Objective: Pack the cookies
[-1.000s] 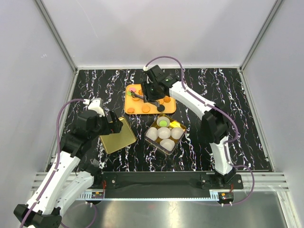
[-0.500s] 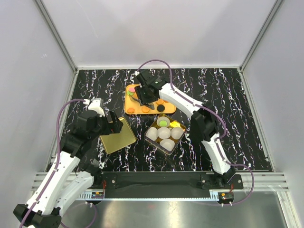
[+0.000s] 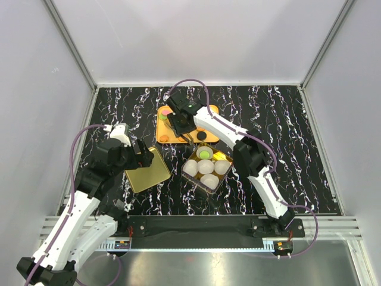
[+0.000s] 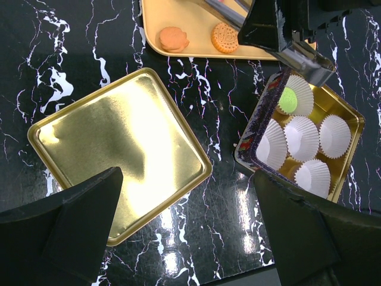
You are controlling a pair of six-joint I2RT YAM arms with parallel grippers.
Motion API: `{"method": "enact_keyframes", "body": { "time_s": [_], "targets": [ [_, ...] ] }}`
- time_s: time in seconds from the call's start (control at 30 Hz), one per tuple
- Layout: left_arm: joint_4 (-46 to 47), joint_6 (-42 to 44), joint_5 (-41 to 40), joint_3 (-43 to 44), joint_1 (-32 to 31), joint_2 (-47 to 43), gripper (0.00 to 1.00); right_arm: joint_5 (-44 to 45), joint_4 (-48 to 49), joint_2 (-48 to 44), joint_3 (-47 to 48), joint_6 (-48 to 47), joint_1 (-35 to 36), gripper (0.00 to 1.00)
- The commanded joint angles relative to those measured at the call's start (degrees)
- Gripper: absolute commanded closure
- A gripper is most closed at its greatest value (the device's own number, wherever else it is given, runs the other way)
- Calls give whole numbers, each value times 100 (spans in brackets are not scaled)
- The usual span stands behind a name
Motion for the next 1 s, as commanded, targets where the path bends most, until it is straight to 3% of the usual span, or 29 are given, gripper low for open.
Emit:
{"method": "enact_keyframes", "body": {
  "time_s": [0.0, 0.27, 0.97],
  "targets": [
    [56, -38, -114, -4, -32, -84, 1, 238, -106, 5, 317, -109, 78, 45],
    [56, -38, -123, -13, -41, -110, 1, 185, -203, -153, 370, -135, 78, 54],
    [56, -56, -167, -13, -85, -189, 1, 167, -220, -1208, 177, -126, 78, 55]
  ]
}}
